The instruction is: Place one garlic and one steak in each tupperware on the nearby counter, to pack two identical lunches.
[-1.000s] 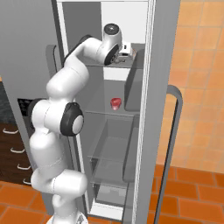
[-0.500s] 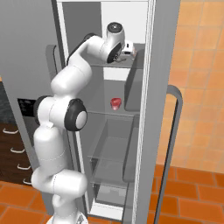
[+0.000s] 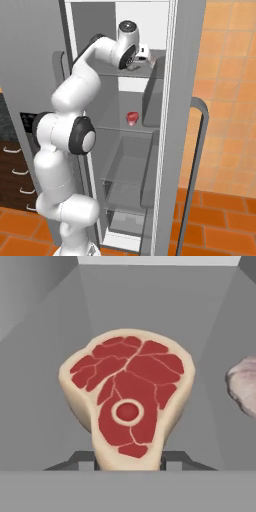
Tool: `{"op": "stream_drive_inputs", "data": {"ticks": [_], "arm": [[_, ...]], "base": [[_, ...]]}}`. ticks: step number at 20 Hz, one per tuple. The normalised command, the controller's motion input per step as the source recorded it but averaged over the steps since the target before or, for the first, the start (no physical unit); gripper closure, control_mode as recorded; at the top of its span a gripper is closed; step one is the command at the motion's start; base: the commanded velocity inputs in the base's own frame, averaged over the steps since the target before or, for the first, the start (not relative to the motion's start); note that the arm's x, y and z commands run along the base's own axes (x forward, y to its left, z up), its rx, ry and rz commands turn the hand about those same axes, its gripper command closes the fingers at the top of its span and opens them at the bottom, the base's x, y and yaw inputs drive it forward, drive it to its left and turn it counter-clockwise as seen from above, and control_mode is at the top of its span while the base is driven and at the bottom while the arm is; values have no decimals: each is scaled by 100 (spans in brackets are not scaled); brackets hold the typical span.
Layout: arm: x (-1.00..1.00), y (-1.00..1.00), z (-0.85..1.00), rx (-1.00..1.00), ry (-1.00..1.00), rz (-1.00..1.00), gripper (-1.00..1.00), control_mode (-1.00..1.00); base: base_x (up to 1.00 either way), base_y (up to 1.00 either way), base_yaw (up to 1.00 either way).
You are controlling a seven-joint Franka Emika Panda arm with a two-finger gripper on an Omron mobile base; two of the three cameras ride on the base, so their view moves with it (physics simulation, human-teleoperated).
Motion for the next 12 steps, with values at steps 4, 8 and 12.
{"op": "stream_drive_inputs", "data": {"ticks": [4, 8, 12], "arm": [[-100, 26, 0, -5, -21, 0, 100, -100], [-100, 10, -4, -2, -15, 0, 100, -100], [-100, 0, 0, 0, -2, 0, 100, -100]], "base": [[0, 0, 0], [0, 0, 0], [0, 0, 0]]}}
